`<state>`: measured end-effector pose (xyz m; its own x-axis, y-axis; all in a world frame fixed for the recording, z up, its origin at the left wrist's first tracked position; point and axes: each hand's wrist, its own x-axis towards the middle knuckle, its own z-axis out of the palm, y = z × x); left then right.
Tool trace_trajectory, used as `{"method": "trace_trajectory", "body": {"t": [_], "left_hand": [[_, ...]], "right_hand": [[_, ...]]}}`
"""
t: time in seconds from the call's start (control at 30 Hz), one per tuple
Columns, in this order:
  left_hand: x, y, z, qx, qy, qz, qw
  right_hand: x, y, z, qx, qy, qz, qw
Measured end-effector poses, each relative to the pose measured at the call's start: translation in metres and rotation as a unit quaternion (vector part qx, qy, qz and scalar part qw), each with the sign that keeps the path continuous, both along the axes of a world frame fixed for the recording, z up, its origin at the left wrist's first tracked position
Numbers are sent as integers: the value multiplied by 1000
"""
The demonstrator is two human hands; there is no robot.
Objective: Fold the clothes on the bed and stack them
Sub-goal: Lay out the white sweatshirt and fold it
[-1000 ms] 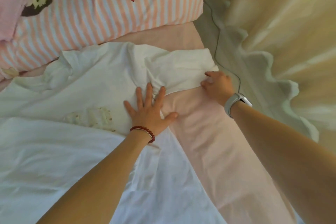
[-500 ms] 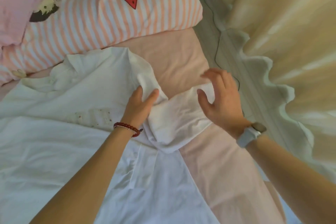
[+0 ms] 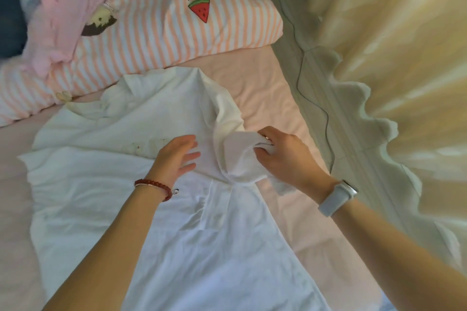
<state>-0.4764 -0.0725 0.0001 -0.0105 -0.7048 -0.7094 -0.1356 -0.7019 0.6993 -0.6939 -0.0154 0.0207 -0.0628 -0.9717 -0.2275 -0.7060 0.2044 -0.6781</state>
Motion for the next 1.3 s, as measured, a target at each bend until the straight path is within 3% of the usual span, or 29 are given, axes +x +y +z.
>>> {"method": "trace_trajectory", "body": {"t": [0.1, 0.2, 0.3, 0.37, 0.47, 0.53, 0.6, 0.7, 0.83, 0.87, 0.97, 1.03, 1.1, 1.2, 1.3], "left_hand": [[48, 15, 25, 83, 72, 0, 994], [107, 30, 43, 118, 87, 16, 989], [172, 50, 50, 163, 115, 17, 980], [203, 66, 48, 192, 75, -17, 978], [228, 93, 30, 181, -10, -99, 978], [240, 111, -1, 188, -38, -25, 981], [242, 122, -26, 108, -163, -53, 979], [240, 137, -42, 9, -278, -136, 951], [247, 144, -41, -88, -228, -71, 967], [254, 144, -40, -93, -242, -54, 964], [273, 144, -36, -26, -341, -96, 935], [282, 140, -36, -26, -396, -126, 909], [283, 125, -34, -93, -446, -130, 880], [275, 93, -33, -199, -455, -167, 852], [255, 63, -43, -165, -376, -232, 882]], "right_hand": [[47, 11, 49, 22, -156, 37, 987], [112, 28, 78, 83, -261, 155, 949], [186, 50, 79, 203, -258, 309, 892], [222, 64, 67, 261, -244, 337, 871], [241, 77, 33, 257, -171, 253, 917], [239, 82, 8, 256, -131, 167, 943], [233, 85, -14, 258, -100, 62, 959], [226, 84, -37, 260, -74, -78, 960], [236, 74, -47, 280, -132, -209, 927], [241, 73, -46, 284, -117, -202, 930], [253, 71, -38, 254, 43, -111, 960], [253, 67, -33, 167, 94, -83, 978], [248, 54, -32, 53, 137, -37, 989], [239, 20, -38, -29, 251, 114, 961], [236, -13, -60, 51, 318, 250, 913]]}}
